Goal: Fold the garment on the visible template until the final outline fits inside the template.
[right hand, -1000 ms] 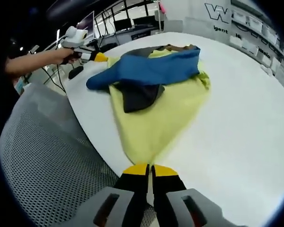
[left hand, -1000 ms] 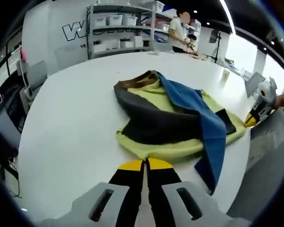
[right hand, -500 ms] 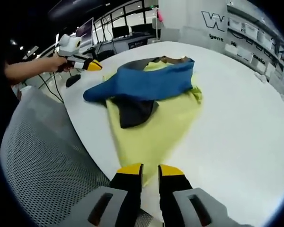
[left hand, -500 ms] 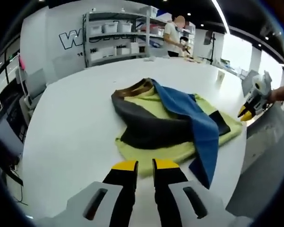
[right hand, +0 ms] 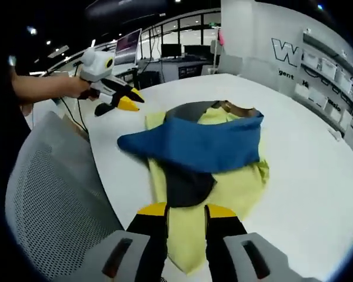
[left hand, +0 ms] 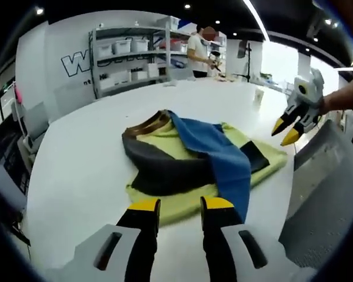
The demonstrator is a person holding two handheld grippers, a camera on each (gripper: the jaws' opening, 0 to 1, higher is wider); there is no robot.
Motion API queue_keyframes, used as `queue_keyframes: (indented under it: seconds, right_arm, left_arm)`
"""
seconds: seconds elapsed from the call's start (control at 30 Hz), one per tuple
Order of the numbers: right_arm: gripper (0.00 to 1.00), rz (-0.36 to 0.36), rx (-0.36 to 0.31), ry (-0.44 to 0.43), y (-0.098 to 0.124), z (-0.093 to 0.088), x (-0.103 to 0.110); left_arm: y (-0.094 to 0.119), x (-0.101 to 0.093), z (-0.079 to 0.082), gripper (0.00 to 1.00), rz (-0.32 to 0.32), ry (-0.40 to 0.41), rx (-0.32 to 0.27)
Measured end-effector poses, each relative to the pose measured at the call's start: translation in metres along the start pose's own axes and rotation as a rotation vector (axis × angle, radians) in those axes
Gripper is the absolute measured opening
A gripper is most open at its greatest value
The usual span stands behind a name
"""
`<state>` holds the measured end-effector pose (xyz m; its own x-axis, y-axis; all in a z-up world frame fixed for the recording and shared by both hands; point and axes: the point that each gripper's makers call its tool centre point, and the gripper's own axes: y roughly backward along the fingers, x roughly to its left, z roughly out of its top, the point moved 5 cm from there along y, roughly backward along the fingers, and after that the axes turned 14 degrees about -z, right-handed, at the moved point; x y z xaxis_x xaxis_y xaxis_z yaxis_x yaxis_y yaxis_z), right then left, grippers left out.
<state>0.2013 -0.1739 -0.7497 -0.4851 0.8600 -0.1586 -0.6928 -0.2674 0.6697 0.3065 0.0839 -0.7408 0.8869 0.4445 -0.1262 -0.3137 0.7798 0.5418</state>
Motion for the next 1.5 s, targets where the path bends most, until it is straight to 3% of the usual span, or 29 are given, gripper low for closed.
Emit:
queue_keyframes:
  seconds: [0.27, 0.37, 0.7, 0.97, 1.5]
  right_arm:
    - [0.27, 0.069, -0.065, 0.092, -0.017, 0.027, 0.027]
    - [0.29, 0.116, -0.077, 0.083, -0.022, 0.039, 0.039]
    - [0.36, 0.193, -0.138, 0.165, -0.041, 0.064, 0.065]
    - [0.36, 0.251, -0.133, 0.227, -0.059, 0.066, 0.083]
    - [0.33, 0.333, -0.113, 0.399, -0.092, 0.067, 0.110]
  left_arm:
    - [0.010, -0.019, -0.002, 0.40, -0.025, -0.072, 0.014]
    - [0.014, -0.024, -0.001, 0.43, -0.042, -0.044, -0.024]
    - [0.029, -0.031, 0.003, 0.59, 0.011, -0.020, -0.059]
    - [0.040, -0.037, -0.001, 0.67, 0.021, -0.019, -0.043]
    - [0.049, -0.039, -0.005, 0.83, 0.017, 0.034, -0.079]
